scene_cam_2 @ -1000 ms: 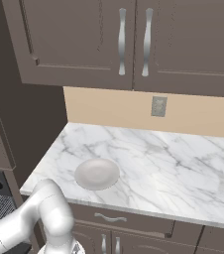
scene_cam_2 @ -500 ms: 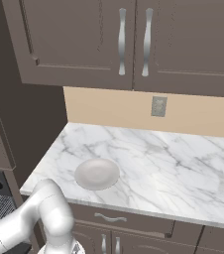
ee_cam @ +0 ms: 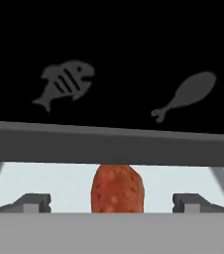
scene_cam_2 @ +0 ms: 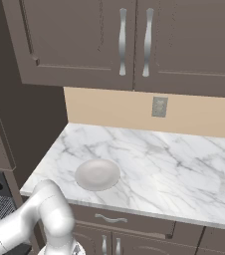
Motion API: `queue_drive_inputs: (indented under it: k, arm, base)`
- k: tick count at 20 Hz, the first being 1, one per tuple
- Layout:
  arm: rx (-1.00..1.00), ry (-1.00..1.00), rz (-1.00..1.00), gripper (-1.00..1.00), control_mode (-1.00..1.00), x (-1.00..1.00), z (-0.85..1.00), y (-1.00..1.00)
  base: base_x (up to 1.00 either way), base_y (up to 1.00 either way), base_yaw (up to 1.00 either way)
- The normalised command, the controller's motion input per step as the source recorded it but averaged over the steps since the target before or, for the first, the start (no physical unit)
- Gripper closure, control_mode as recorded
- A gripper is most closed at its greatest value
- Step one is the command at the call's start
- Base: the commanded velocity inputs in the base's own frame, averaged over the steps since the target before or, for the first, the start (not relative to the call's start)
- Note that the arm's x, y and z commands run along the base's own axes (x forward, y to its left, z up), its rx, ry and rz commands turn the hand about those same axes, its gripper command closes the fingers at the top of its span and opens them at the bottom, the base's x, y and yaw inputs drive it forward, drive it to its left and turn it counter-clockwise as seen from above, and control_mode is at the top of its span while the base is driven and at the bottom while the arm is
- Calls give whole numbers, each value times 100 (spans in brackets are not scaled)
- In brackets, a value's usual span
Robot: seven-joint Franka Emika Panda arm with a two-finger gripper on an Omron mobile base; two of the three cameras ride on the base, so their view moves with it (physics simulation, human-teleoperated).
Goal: Place the sweet potato on the top rack of the oven.
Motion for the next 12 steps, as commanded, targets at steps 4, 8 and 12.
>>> queue_drive_inputs:
  k: [4,8,12]
  arm:
    - [0,0,0,-100,-100,-29,41,0]
    - [0,0,0,-100,-100,-40,19,0]
    - [0,0,0,-100,-100,-57,26,0]
  base:
    - [0,0,0]
    - [0,0,0]
    - [0,0,0]
